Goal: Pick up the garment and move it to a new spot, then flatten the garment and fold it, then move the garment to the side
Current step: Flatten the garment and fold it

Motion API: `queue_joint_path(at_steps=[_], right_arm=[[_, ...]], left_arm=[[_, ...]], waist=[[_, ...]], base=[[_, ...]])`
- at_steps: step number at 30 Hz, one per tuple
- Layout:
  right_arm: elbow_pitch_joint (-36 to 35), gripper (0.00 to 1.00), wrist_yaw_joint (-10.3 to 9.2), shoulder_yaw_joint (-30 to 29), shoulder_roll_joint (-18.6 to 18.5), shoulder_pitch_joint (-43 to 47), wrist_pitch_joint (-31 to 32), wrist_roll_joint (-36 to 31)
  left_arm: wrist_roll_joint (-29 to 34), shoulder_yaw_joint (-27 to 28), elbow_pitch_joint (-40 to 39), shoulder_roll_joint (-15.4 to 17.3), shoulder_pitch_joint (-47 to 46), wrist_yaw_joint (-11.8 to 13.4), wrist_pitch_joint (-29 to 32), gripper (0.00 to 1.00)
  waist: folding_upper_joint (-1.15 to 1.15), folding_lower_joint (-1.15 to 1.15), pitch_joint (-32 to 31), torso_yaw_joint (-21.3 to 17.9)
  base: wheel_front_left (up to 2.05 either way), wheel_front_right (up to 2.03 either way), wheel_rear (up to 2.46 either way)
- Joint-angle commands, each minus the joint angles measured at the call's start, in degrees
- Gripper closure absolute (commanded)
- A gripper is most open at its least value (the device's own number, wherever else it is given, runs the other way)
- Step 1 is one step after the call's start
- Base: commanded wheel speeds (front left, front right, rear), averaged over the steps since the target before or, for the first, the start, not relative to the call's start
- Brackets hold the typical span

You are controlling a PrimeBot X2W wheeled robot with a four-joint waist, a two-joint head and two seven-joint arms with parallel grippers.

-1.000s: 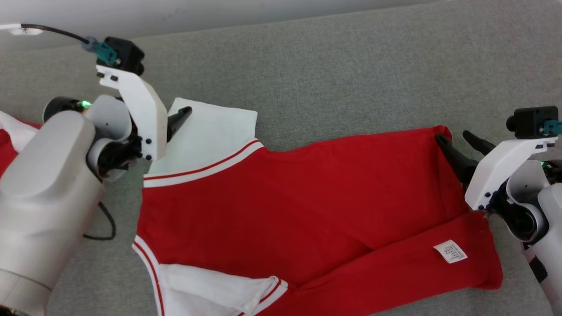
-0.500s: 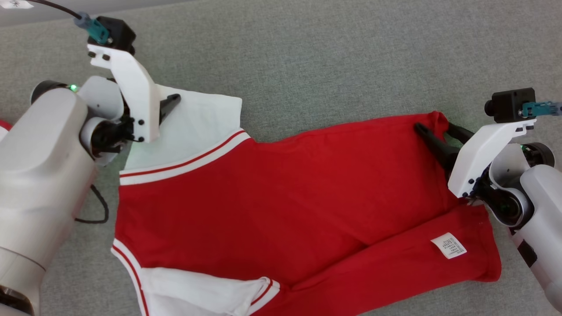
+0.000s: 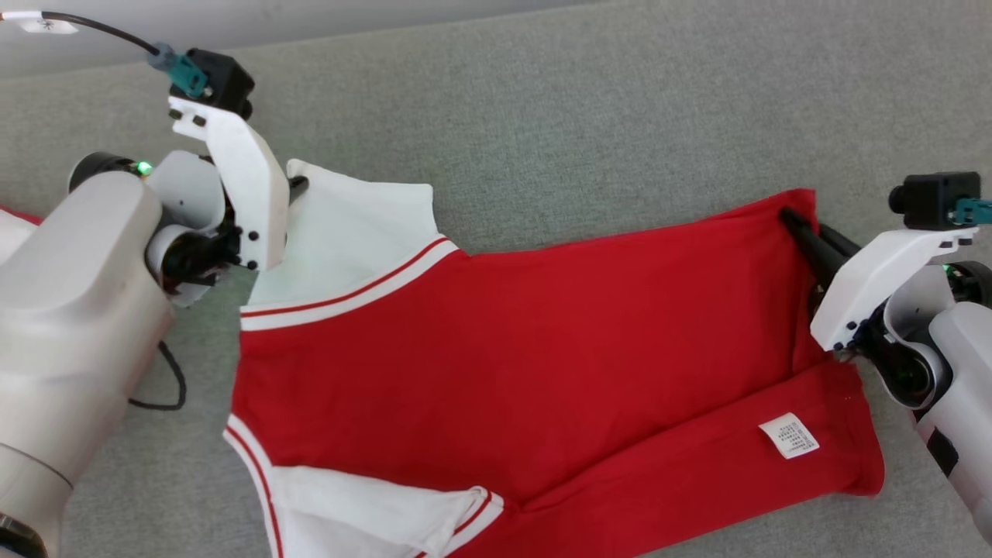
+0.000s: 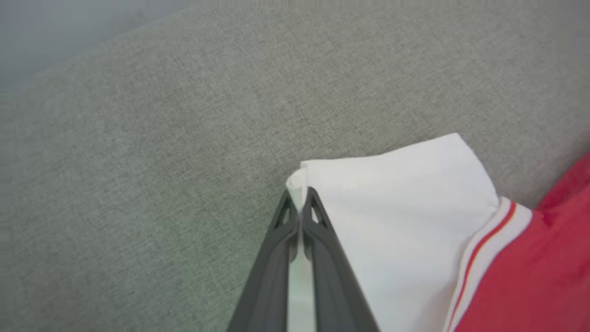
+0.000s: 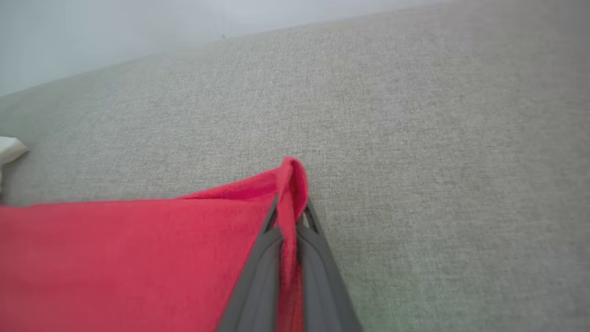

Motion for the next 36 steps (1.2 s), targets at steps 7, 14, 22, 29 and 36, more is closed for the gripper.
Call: queue_joint_path(at_steps=[7,14,22,29,36], right_arm=[[4.58,1.00,-0.12,-0.08,0.26,-0.13,-7.58,0.57],[6.75,1.00,-0.11,2.00,0.30,2.73,-9.88,1.98],[6.14,1.00,-0.12,5.30,-2.37,6.21,-10.33,3.94],[5.41,1.00,-0.12,8.14,-4.91,8.92,-8.84,5.89],[3.79,1.00,-0.12,11.31,-7.84,10.32,-6.12,7.59]], left_arm=[[-1.78,-1.61,2.16,0.09,0.09,0.08,-3.46,1.00],[-4.96,-3.75,0.52,0.72,2.61,0.08,-3.87,1.00],[-10.35,-6.43,-4.39,3.19,6.95,0.07,1.97,1.00],[-15.16,-8.71,-10.71,6.87,10.62,0.07,10.41,1.00],[-20.28,-9.13,-18.57,9.05,14.39,1.19,17.59,1.00]], waist=[[0.00,-0.01,-3.71,1.50],[0.00,-0.01,-8.02,3.39],[0.00,-0.01,-13.30,5.23],[0.00,-0.01,-17.29,5.98],[0.00,-0.01,-18.55,6.52]], base=[[0.00,0.00,0.00],[0.00,0.00,0.00],[0.00,0.00,0.00],[0.00,0.00,0.00],[0.00,0.00,0.00]])
